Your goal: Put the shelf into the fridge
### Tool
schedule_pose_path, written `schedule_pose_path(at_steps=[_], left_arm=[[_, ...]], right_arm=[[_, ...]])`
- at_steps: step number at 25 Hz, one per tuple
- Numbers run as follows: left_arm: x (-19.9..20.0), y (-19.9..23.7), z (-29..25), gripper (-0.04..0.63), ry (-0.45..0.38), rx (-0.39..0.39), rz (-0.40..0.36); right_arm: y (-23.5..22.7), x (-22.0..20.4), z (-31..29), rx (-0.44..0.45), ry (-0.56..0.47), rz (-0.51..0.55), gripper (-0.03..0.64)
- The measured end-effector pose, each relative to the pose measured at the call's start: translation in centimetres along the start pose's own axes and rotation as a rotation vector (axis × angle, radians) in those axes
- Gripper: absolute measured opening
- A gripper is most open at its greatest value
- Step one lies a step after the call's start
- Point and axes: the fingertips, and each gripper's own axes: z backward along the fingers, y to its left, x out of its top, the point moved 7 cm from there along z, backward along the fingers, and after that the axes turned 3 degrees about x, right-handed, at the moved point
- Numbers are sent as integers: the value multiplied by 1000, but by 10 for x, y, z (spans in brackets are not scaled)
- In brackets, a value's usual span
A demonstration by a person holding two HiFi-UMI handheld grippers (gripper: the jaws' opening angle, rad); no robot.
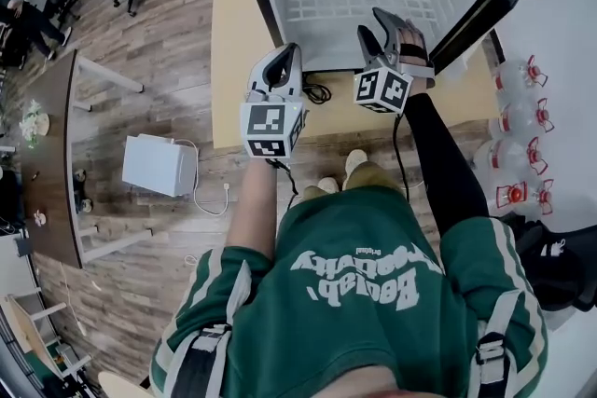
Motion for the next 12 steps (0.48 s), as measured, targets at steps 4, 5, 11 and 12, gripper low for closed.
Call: schedule_pose_path(at_steps=[4, 5, 11, 12], left_arm=[[6, -15, 3, -6, -6, -5, -10], [8, -19, 3, -6, -9, -4, -12], [17, -53, 0, -6, -15, 21, -30], [19, -60, -1, -6, -14, 29, -37]], right_arm=[[-11, -2, 30, 20, -46, -216, 255], [-14, -4, 37, 24, -55, -283, 256], [-42, -34, 80, 78, -147, -767, 270], [-48, -42, 86, 82, -165, -826, 272]])
